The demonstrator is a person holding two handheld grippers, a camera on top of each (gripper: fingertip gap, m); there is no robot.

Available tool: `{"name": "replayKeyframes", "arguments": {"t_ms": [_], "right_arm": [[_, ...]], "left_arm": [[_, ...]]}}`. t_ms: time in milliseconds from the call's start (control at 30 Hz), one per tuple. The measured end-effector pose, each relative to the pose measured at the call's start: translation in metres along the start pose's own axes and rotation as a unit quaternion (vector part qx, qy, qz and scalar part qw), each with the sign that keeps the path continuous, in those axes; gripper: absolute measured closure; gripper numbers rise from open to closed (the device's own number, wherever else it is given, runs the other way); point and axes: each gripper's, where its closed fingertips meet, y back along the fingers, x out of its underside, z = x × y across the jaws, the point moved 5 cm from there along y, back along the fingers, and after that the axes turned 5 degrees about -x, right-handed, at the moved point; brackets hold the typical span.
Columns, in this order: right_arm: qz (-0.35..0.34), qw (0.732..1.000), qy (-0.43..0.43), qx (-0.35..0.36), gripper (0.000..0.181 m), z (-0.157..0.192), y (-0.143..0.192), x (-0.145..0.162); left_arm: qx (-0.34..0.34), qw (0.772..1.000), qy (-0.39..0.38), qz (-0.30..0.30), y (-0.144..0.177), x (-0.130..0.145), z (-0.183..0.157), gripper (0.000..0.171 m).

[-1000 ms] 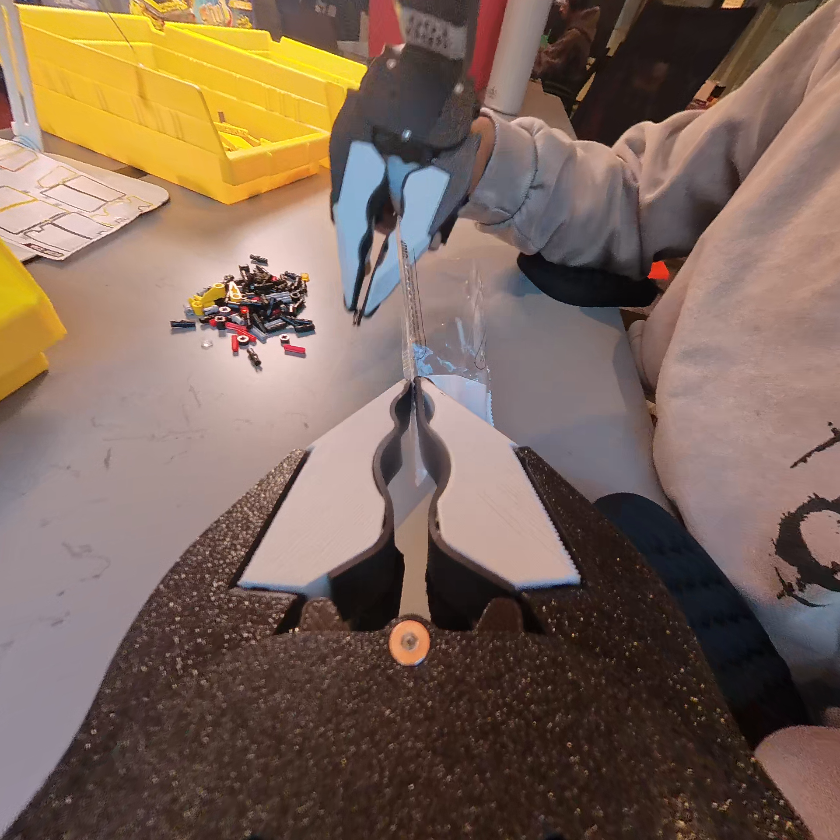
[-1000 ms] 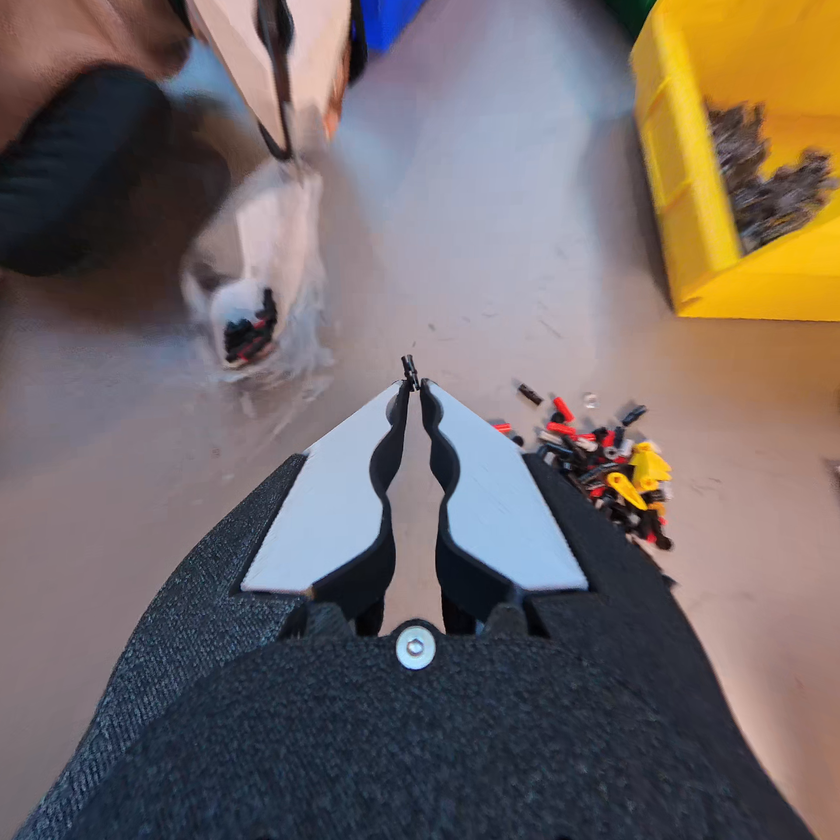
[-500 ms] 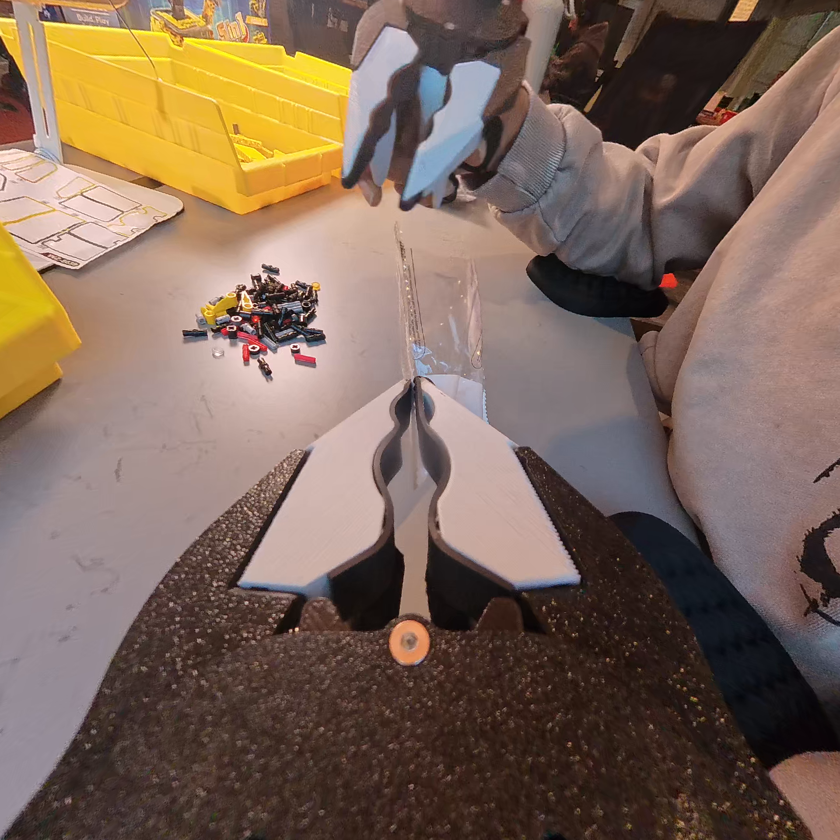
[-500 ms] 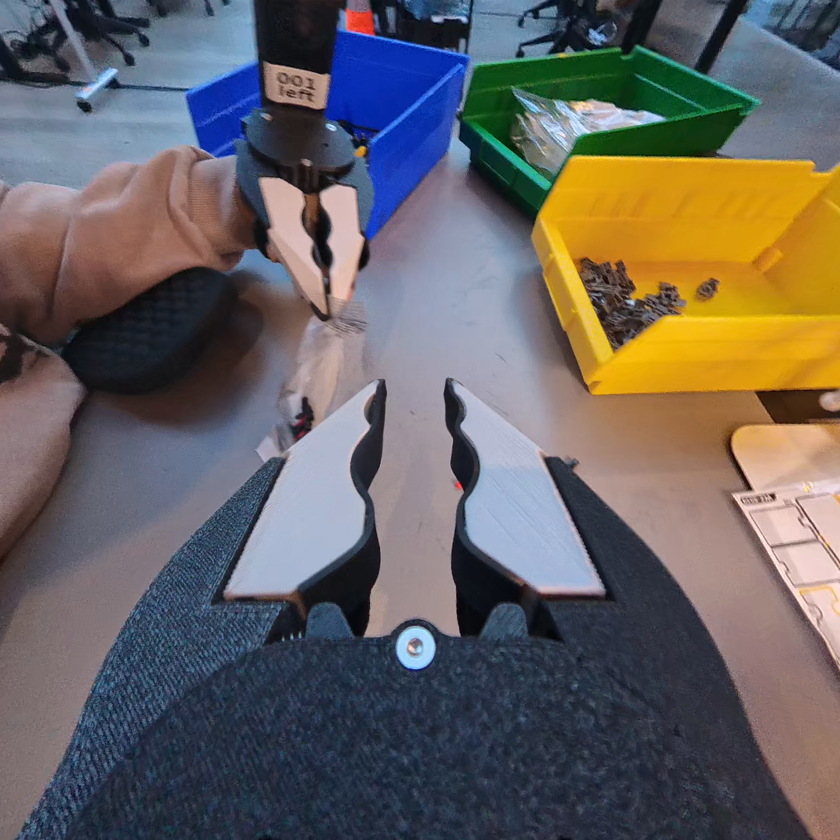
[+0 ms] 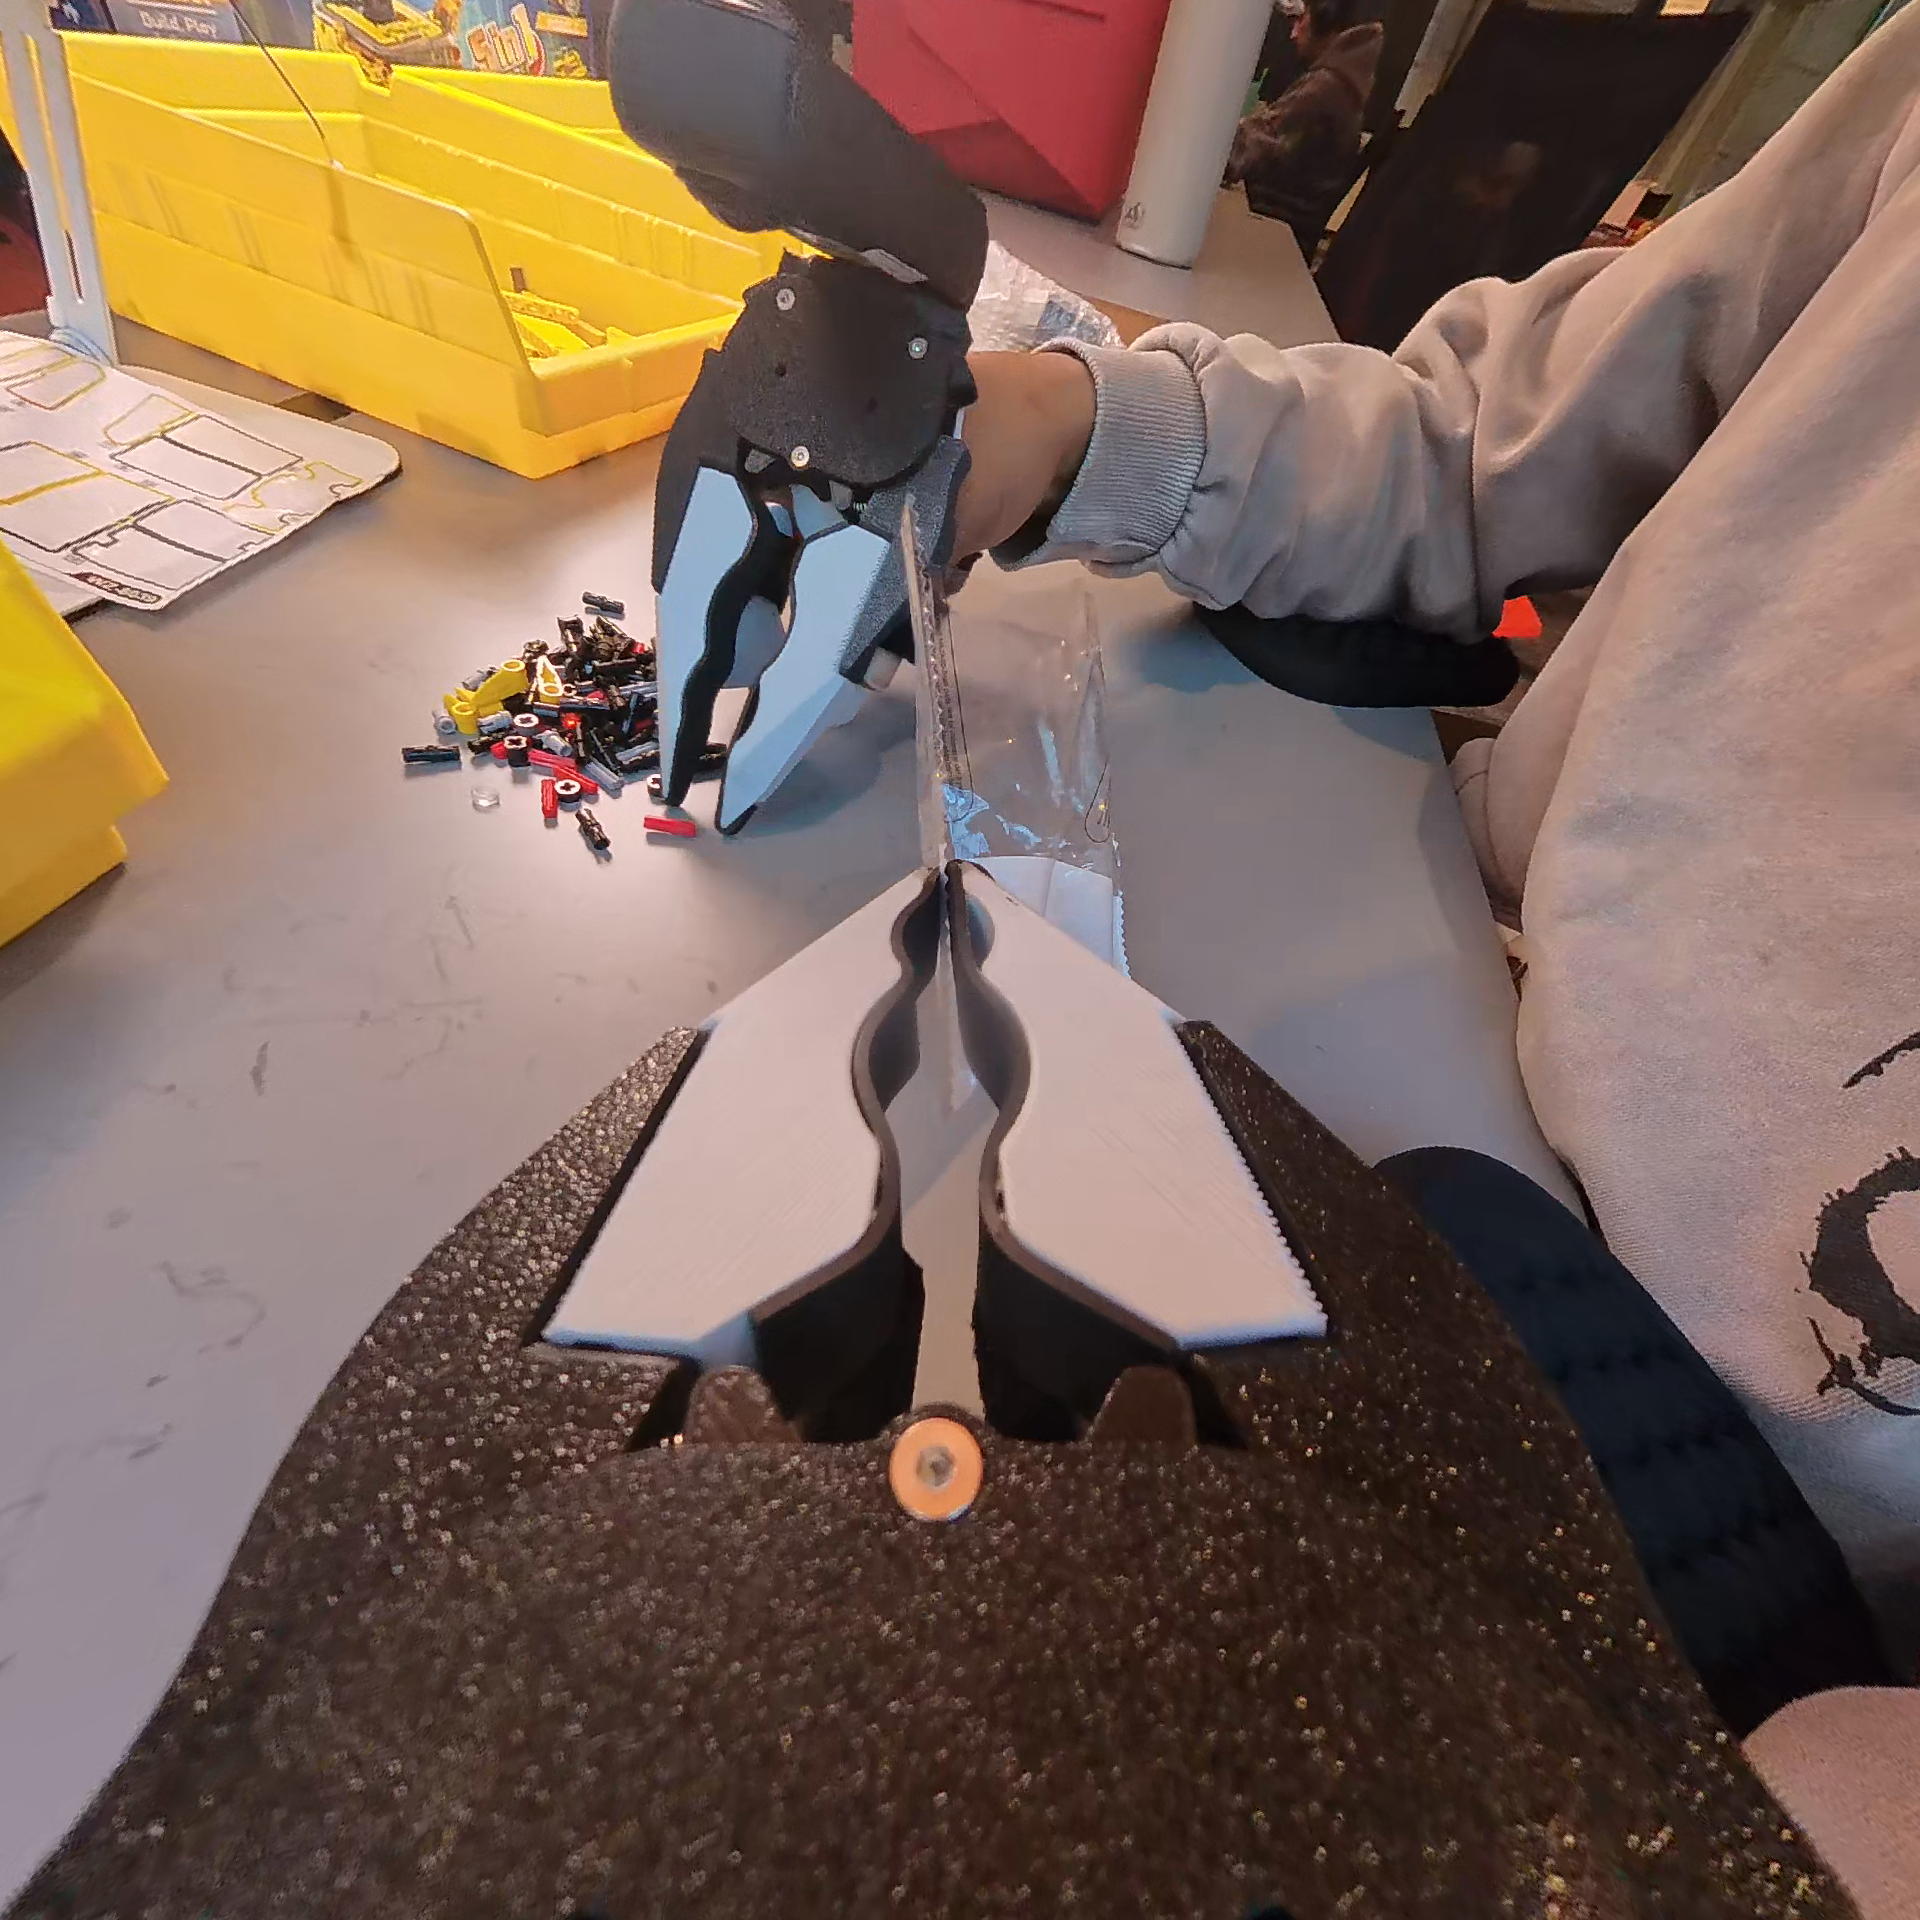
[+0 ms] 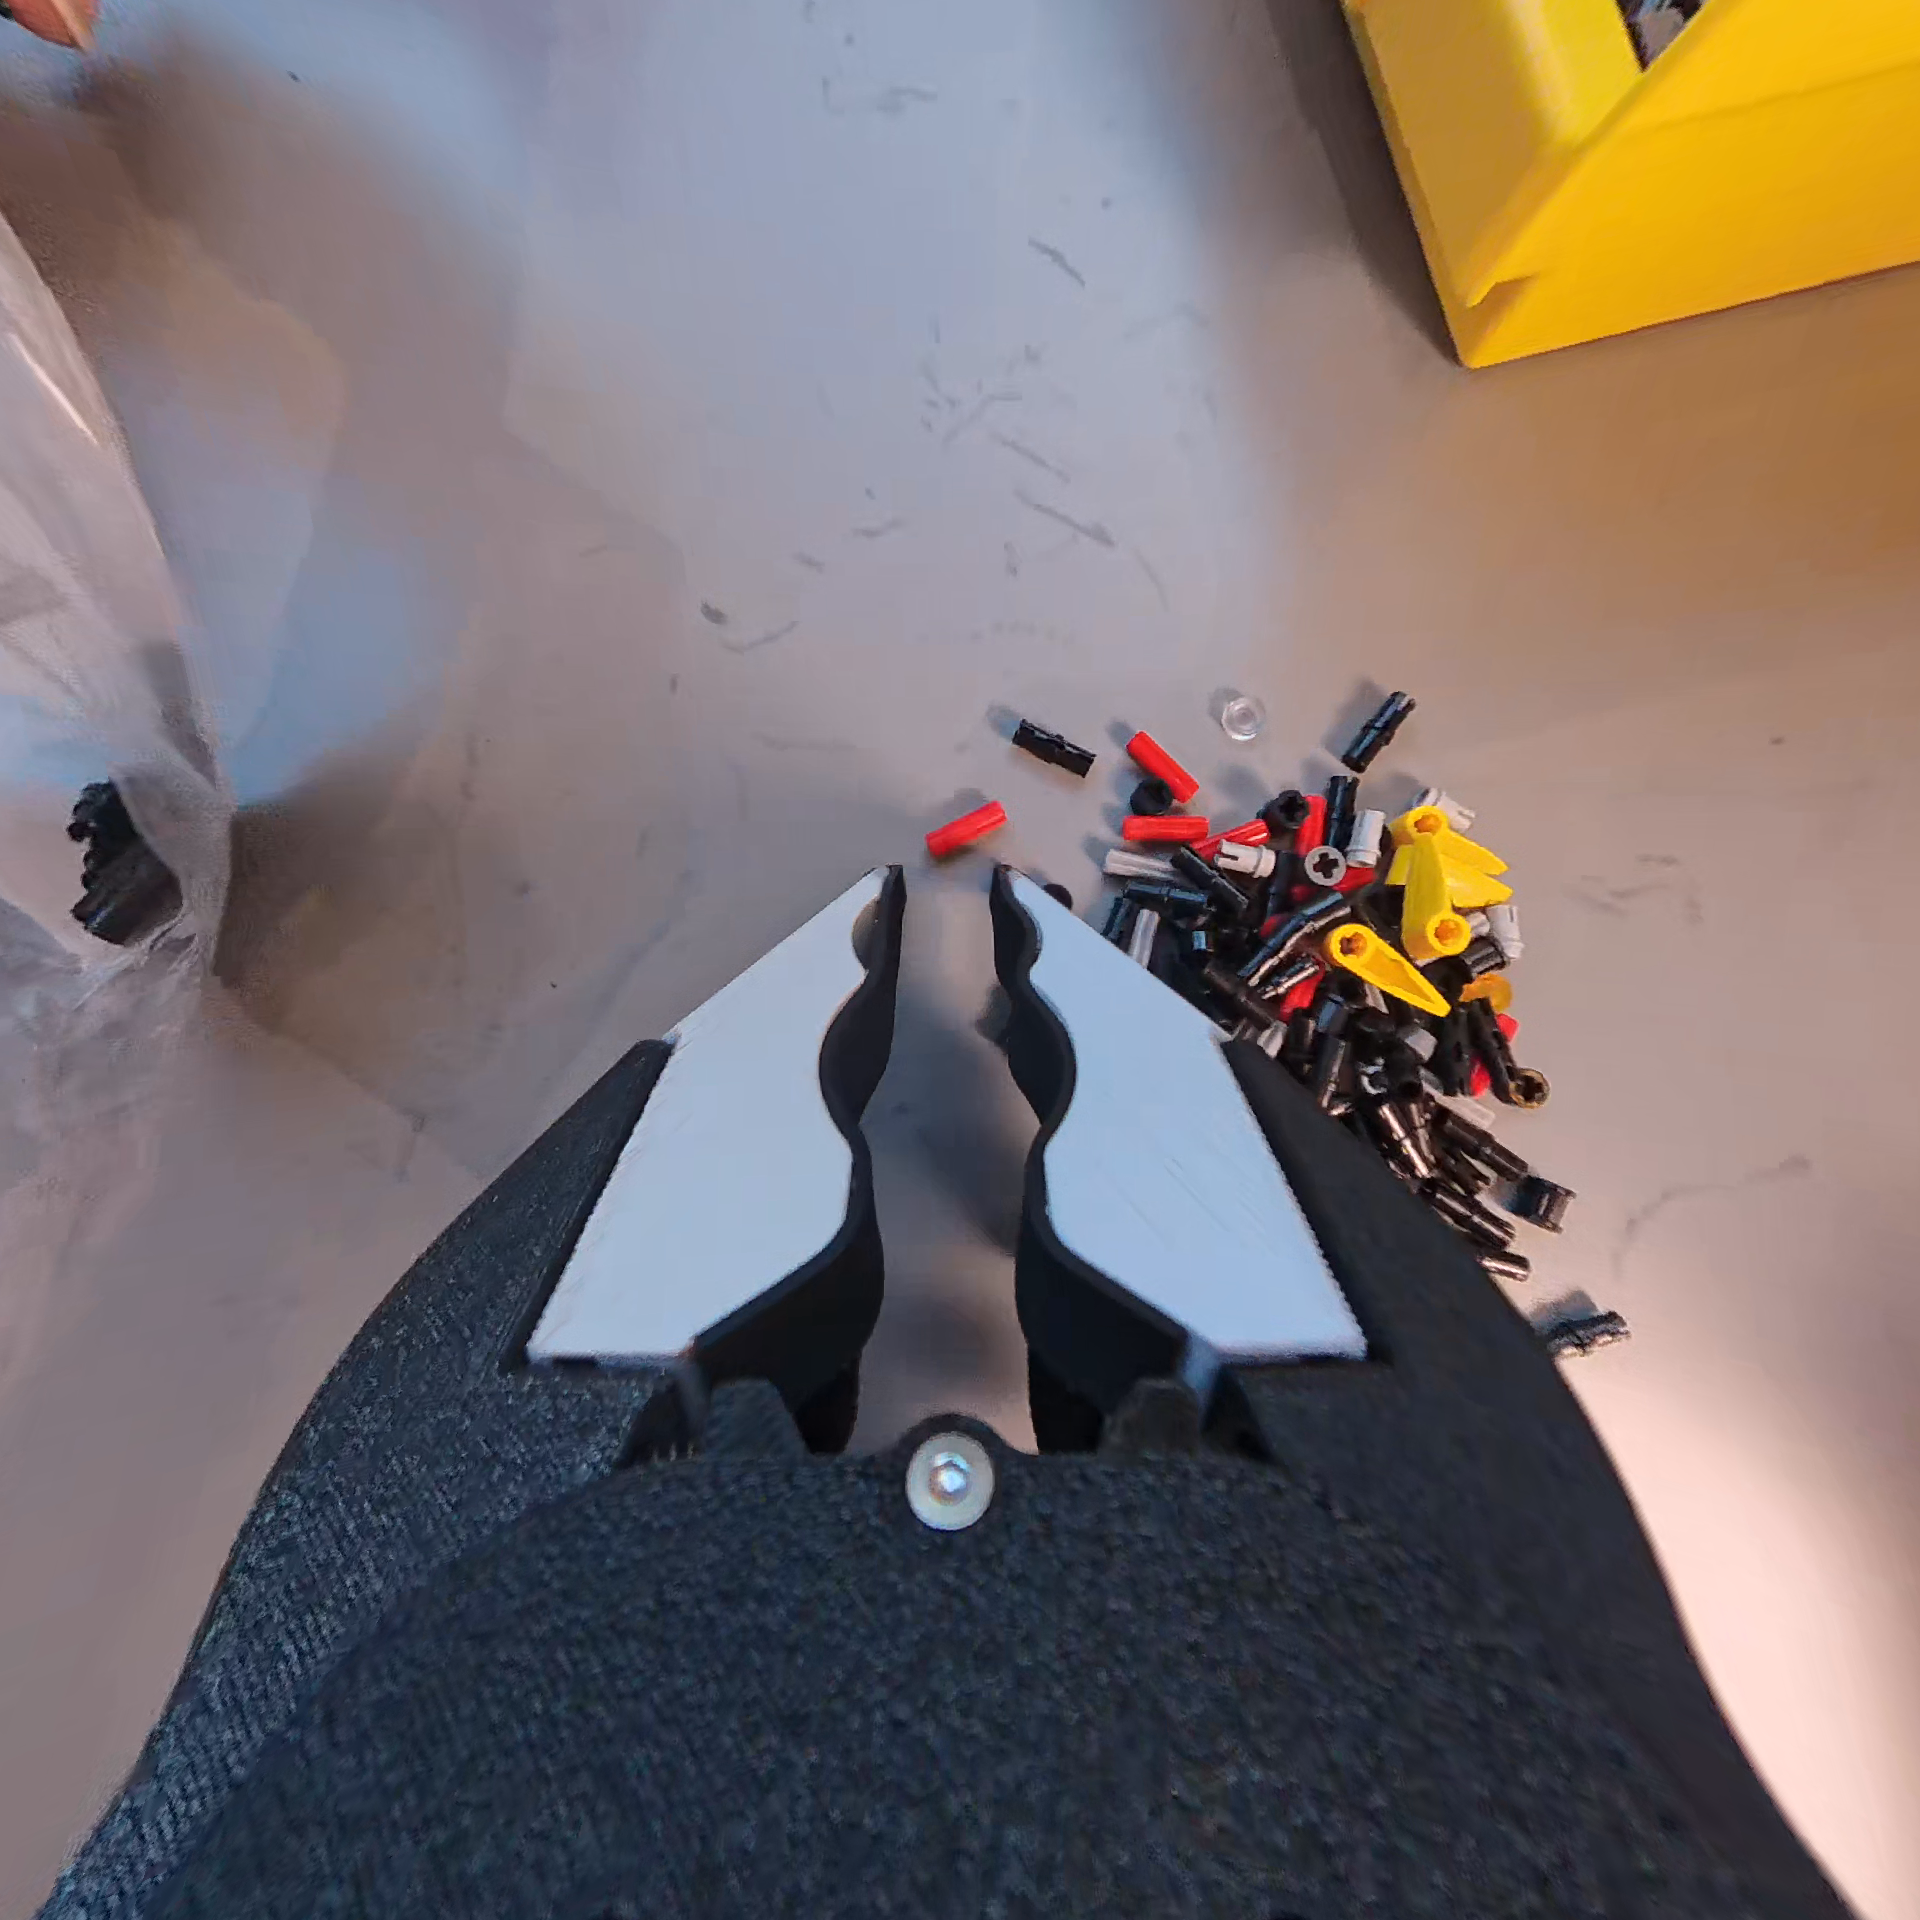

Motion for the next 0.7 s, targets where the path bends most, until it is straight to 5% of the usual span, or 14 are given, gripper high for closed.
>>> {"name": "replayKeyframes", "arguments": {"t_ms": [333, 567, 700], "right_arm": [[-0.001, 1.0, -0.002, -0.008, 0.162, -0.001, -0.009, -0.012], [0.007, 1.0, 0.017, 0.004, 0.178, -0.004, -0.006, -0.01], [-0.109, 0.992, 0.04, -0.052, 0.178, 0.011, 0.036, -0.034]], "left_arm": [[-0.001, 1.0, -0.003, 0.001, 0.0, 0.0, -0.001, 0.171], [-0.006, 1.0, -0.002, -0.006, 0.001, -0.001, 0.0, 0.171], [-0.013, 1.0, -0.002, -0.009, 0.0, -0.001, 0.002, 0.171]]}}
